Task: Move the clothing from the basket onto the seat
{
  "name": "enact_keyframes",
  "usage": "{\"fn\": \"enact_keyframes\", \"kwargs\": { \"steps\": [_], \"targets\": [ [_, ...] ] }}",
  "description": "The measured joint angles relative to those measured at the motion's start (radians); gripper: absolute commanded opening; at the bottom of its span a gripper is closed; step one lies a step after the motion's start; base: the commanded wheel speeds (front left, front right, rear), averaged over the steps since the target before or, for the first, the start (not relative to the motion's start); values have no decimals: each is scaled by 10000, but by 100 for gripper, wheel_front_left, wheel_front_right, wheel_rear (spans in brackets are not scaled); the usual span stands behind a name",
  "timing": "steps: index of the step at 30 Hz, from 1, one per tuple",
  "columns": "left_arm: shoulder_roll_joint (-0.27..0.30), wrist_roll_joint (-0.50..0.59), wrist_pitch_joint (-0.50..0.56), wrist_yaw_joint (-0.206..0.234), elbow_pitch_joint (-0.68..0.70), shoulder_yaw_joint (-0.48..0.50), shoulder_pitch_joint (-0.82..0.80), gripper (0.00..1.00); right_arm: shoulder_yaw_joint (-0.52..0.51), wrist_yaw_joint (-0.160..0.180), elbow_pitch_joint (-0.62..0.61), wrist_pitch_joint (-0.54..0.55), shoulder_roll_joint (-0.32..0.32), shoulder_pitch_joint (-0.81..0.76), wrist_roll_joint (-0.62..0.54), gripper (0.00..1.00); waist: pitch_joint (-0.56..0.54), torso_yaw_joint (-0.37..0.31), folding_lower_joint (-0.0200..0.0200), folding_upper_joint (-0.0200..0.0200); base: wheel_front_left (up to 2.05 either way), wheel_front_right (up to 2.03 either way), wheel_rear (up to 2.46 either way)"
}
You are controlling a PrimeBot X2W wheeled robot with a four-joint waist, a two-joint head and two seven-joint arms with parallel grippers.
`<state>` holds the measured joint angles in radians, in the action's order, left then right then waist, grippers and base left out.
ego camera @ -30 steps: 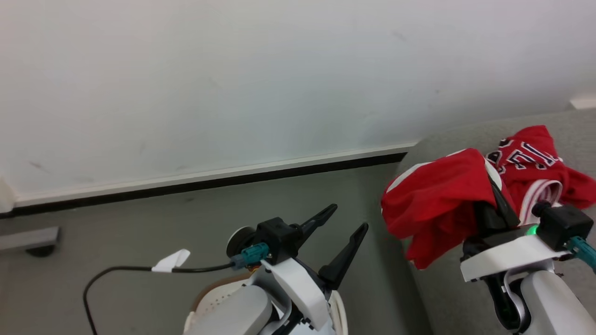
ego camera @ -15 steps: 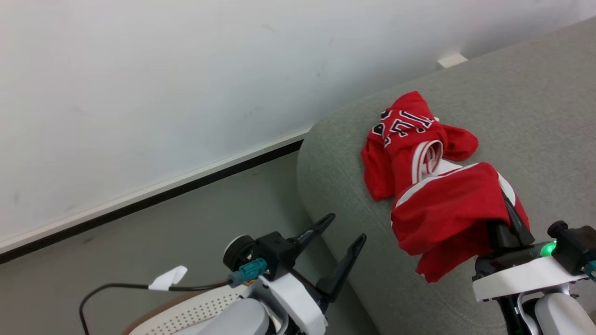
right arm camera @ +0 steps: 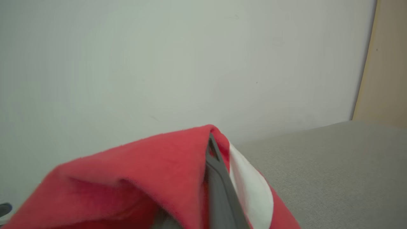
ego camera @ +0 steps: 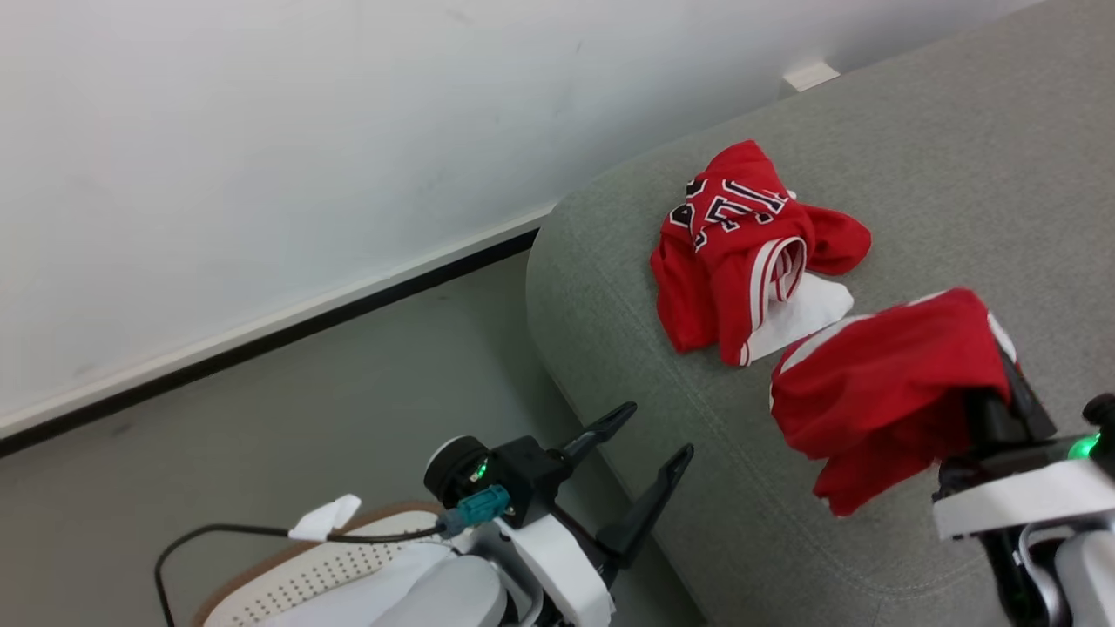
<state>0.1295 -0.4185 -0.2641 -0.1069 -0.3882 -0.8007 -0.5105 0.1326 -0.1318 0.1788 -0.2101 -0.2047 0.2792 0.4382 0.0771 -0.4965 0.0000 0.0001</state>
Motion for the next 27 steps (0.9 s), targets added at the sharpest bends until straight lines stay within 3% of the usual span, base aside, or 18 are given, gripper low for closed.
{"fn": "enact_keyframes", "kwargs": {
  "steps": [11,21,27],
  "targets": [
    [702,226,2,-117,-100,142,-885,100,-468,0,1900,1018,-1720,3717,-761,0,1716,934,2,0,0,0,0],
    [1043,288,13,-153,167,370,-1914,100,-966,0,5242,1486,-3526,7155,-1893,0,3505,2480,3,0,0,0,0],
    [1154,288,12,-113,238,543,-2100,100,-293,0,7425,2861,-3868,7942,-2677,0,4506,3352,4,0,0,0,0]
  ]
}}
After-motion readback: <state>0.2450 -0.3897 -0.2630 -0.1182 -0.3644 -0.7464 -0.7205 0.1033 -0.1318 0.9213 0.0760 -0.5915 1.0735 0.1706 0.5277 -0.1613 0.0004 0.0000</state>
